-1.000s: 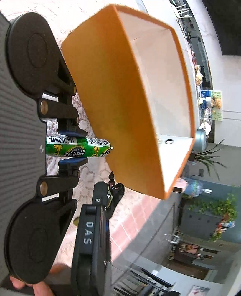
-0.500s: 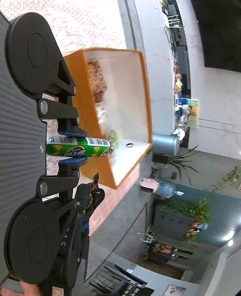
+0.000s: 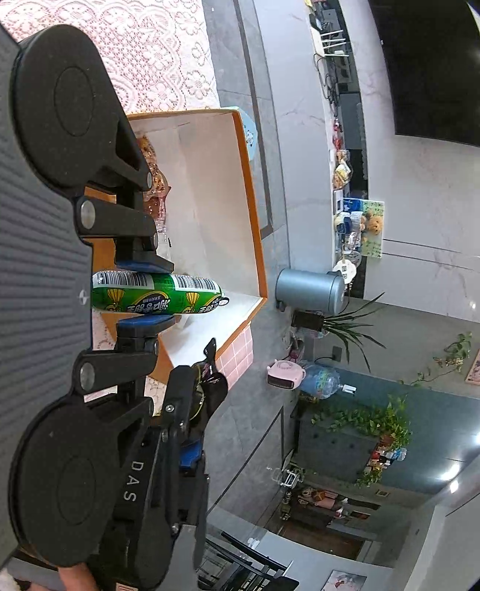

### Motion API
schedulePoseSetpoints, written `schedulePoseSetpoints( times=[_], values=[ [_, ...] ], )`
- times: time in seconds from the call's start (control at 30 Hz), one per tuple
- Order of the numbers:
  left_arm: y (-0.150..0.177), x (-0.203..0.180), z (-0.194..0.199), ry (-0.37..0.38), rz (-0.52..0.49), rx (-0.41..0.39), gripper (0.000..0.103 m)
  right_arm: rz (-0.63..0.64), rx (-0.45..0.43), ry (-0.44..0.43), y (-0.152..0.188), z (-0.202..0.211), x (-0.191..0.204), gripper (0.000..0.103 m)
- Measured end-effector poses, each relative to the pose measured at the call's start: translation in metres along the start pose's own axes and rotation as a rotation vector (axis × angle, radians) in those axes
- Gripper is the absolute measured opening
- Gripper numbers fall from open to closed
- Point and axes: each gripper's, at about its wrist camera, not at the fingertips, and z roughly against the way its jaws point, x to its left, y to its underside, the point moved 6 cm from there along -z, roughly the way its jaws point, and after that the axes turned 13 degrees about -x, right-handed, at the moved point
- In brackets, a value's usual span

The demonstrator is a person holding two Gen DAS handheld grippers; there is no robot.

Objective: Organize snacks
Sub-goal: 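Carry both held snacks into the orange box and open both tools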

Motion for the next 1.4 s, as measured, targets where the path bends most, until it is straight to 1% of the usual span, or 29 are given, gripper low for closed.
schedulePoseSetpoints(
  times=[0.13,0.27,0.4,0.57,0.77,0.83,0.97,1.07,1.2,1.27,1.33,1.37,1.4],
  values=[
    [-0.004,0.014,-0.019,-0.009,0.024,0.031,0.025,-0.008,0.044,-0.028,-0.006,-0.026,-0.005,0.036],
    [-0.005,0.029,-0.040,-0.029,0.017,0.067,0.025,-0.007,0.095,-0.043,-0.007,-0.061,-0.009,0.036],
    [-0.002,0.047,-0.064,-0.046,0.024,0.115,0.025,0.041,0.147,-0.060,-0.004,-0.098,-0.007,0.036],
    [0.005,0.068,-0.090,-0.065,0.034,0.165,0.025,0.096,0.222,-0.059,0.006,-0.144,-0.006,0.036],
    [0.020,0.080,-0.112,-0.082,0.025,0.233,0.025,0.182,0.291,-0.035,0.021,-0.179,-0.002,0.036],
    [0.023,0.083,-0.114,-0.084,0.027,0.249,0.025,0.225,0.308,-0.029,0.027,-0.187,0.000,0.036],
    [0.030,0.085,-0.119,-0.096,0.013,0.282,0.025,0.271,0.358,-0.013,0.038,-0.201,0.001,0.036],
    [0.035,0.084,-0.118,-0.099,0.007,0.297,0.025,0.279,0.390,-0.003,0.045,-0.206,-0.002,0.036],
    [0.040,0.085,-0.118,-0.107,0.000,0.325,0.025,0.275,0.402,0.008,0.050,-0.208,-0.004,0.037],
    [0.041,0.084,-0.118,-0.113,-0.027,0.332,0.026,0.277,0.399,0.015,0.050,-0.207,-0.005,0.037],
    [0.042,0.081,-0.116,-0.124,-0.058,0.340,0.026,0.272,0.400,0.018,0.051,-0.204,-0.006,0.040],
    [0.042,0.079,-0.116,-0.127,-0.063,0.344,0.026,0.268,0.402,0.020,0.050,-0.204,-0.006,0.044],
    [0.040,0.081,-0.115,-0.130,-0.061,0.340,0.027,0.264,0.401,0.023,0.049,-0.203,-0.006,0.044]
  ],
)
